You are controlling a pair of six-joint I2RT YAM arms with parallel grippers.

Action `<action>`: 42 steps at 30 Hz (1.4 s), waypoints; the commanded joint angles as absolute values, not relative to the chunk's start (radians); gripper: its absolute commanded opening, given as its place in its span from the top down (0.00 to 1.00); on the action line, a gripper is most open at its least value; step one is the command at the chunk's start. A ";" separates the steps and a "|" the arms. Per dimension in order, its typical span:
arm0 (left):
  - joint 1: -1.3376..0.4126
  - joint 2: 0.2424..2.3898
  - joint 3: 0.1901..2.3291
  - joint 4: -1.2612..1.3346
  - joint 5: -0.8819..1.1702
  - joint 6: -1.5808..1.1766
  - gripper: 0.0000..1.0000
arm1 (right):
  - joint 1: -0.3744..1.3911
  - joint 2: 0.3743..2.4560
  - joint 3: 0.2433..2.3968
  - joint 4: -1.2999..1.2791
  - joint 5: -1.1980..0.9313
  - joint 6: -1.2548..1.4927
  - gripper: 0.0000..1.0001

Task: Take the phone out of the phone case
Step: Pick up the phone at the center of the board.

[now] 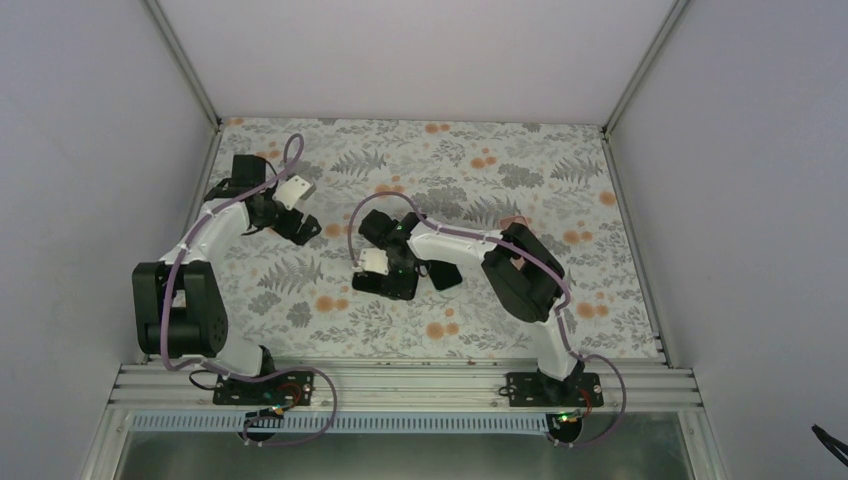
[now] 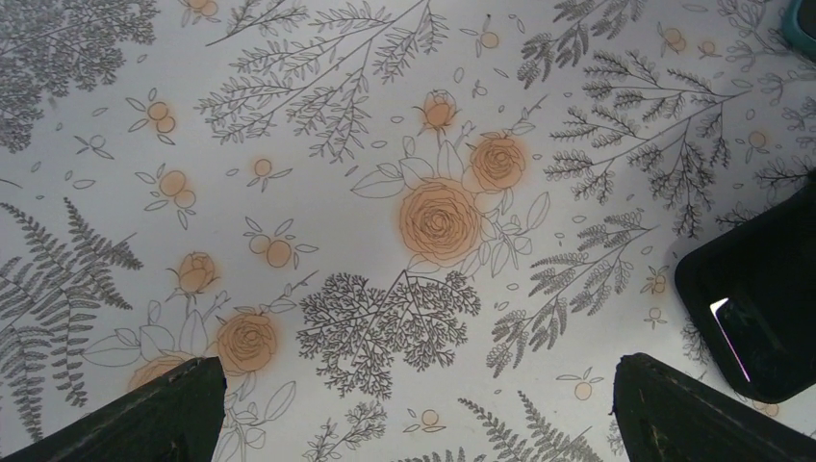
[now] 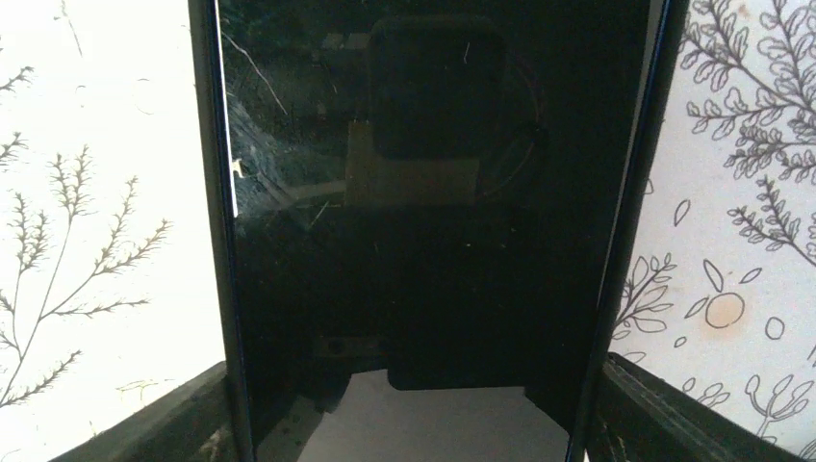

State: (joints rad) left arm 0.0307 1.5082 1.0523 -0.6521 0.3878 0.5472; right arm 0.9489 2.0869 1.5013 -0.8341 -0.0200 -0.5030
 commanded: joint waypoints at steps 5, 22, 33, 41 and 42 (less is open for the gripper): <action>0.034 1.481 1.029 -0.670 0.433 0.592 0.00 | 0.958 2.146 1.490 -0.819 0.045 -0.492 0.27; -0.008 1.772 1.103 -0.977 0.935 0.714 0.02 | 0.931 1.999 1.567 -0.808 0.037 -0.498 0.29; -0.012 1.933 1.230 -1.083 1.040 0.701 0.03 | 0.927 2.004 1.670 -0.841 0.038 -0.497 0.30; -0.053 1.979 1.263 -1.090 1.021 0.675 0.21 | 0.928 2.046 1.759 -0.860 0.039 -0.494 0.30; -0.054 1.979 1.266 -1.093 1.021 0.678 0.23 | 0.928 2.053 1.770 -0.862 0.040 -0.494 0.30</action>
State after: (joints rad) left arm -0.0433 1.9659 1.2350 -1.0645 0.9817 0.6598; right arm 0.9337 2.0487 1.7046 -0.8646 0.0349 -0.4965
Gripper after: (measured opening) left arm 0.795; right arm 0.784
